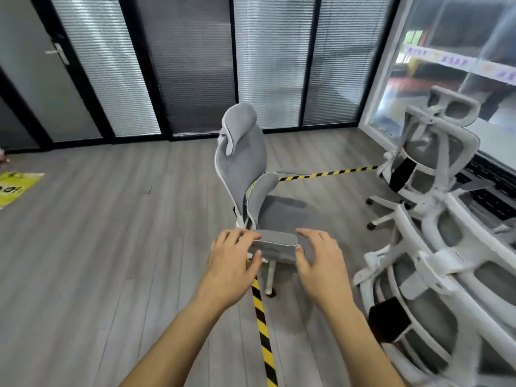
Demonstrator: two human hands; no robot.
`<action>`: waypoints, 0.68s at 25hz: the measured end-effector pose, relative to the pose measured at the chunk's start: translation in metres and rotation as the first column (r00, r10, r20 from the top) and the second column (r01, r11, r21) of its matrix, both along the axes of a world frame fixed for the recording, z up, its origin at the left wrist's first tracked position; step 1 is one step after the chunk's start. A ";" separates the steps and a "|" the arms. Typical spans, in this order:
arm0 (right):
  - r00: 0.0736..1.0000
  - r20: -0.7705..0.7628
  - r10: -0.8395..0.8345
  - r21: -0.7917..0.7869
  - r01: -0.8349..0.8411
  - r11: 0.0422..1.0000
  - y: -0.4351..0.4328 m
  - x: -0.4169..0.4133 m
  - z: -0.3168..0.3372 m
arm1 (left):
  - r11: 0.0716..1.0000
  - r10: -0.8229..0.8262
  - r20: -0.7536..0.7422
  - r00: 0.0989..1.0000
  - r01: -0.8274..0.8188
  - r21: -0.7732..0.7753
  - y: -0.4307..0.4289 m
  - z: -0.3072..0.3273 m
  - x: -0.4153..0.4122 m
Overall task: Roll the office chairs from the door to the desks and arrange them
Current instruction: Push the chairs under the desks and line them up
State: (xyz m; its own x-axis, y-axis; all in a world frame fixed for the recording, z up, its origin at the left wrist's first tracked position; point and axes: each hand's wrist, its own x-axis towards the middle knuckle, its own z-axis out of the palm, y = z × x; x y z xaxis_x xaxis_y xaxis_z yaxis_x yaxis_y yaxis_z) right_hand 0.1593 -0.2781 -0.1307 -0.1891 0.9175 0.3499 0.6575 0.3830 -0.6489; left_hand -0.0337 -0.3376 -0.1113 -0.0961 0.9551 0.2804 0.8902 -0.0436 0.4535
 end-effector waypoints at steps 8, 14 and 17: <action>0.998 -0.068 -0.020 -0.089 0.013 0.996 0.143 -0.124 -0.030 | 0.995 -0.013 -0.025 1.000 0.011 -0.098 0.144 -0.018 -0.138; 0.993 -0.118 -0.020 -0.150 0.002 0.989 0.278 -0.224 -0.036 | 0.990 0.013 -0.078 0.997 -0.024 -0.143 0.290 -0.011 -0.243; 0.996 -0.087 -0.025 -0.157 0.011 0.987 0.321 -0.256 -0.037 | 0.986 0.001 -0.070 0.998 -0.013 -0.168 0.348 -0.015 -0.283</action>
